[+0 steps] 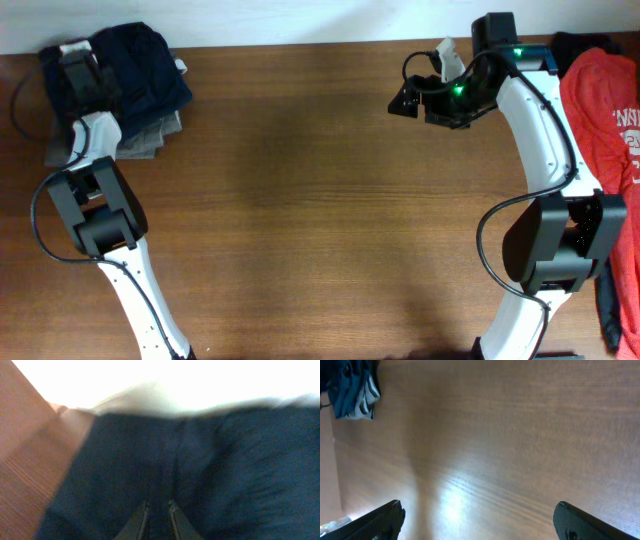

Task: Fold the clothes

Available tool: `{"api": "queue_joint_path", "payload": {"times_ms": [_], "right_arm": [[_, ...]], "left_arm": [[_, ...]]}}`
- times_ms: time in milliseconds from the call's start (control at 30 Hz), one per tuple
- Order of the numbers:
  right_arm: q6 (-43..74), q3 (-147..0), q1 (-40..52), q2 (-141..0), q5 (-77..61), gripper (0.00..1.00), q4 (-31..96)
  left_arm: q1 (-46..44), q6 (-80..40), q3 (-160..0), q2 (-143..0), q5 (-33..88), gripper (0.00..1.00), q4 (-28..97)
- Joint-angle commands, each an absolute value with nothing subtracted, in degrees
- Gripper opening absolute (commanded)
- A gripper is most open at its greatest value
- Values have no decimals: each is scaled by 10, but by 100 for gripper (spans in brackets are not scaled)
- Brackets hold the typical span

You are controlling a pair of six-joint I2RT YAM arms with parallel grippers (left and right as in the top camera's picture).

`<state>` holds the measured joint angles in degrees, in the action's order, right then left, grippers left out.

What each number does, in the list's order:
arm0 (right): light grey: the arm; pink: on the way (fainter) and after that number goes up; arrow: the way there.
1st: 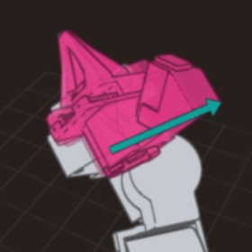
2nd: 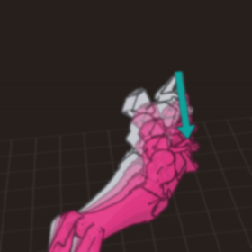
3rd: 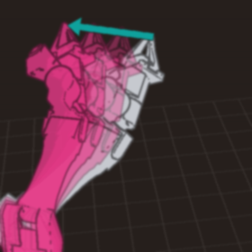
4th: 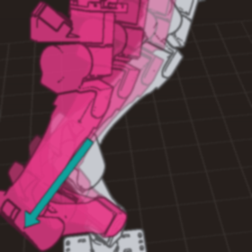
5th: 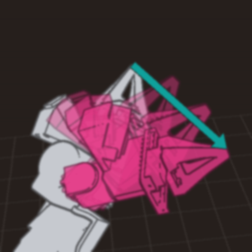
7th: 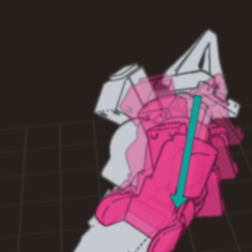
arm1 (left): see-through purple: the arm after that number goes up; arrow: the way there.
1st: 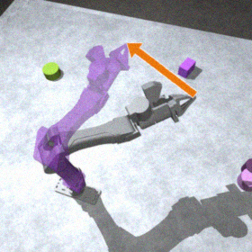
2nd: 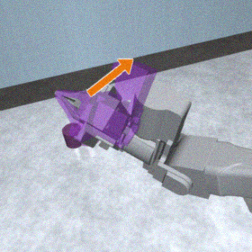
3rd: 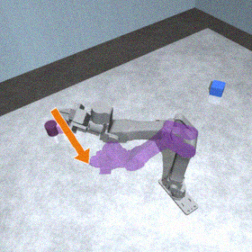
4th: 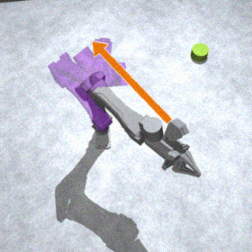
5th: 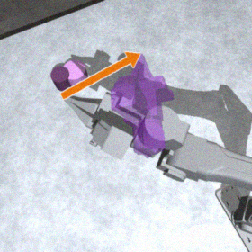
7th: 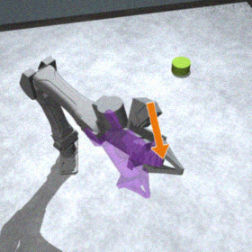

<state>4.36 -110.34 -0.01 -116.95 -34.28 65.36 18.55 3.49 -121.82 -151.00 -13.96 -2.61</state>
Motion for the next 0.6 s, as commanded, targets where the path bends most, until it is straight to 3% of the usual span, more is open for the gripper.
{"api": "queue_joint_path", "payload": {"times_ms": [0, 100, 200, 233, 267, 300, 333, 567], "right_arm": [[76, -1110, 4, -1173, -338, 99, 638], [76, -1129, 4, -1173, -338, 99, 645], [75, -1148, 4, -1170, -338, 99, 663], [75, -1154, 4, -1168, -338, 99, 671], [74, -1161, 3, -1167, -338, 99, 684], [73, -1175, 3, -1163, -338, 99, 714], [71, -1183, 3, -1156, -338, 98, 741], [44, -1184, 3, -1115, -317, 88, 833]], "left_arm": [[143, 42, -1220, -1362, -141, 15, 0], [112, 42, -1220, -1293, -117, 15, 79], [81, 42, -1220, -1235, -76, 22, 167], [69, 42, -1220, -1216, -64, 31, 200], [58, 42, -1220, -1201, -54, 50, 231], [34, 42, -1220, -1174, -41, 94, 294], [9, 42, -1220, -1158, -38, 99, 356], [-60, 42, -1220, -1163, -38, 99, 510]]}}
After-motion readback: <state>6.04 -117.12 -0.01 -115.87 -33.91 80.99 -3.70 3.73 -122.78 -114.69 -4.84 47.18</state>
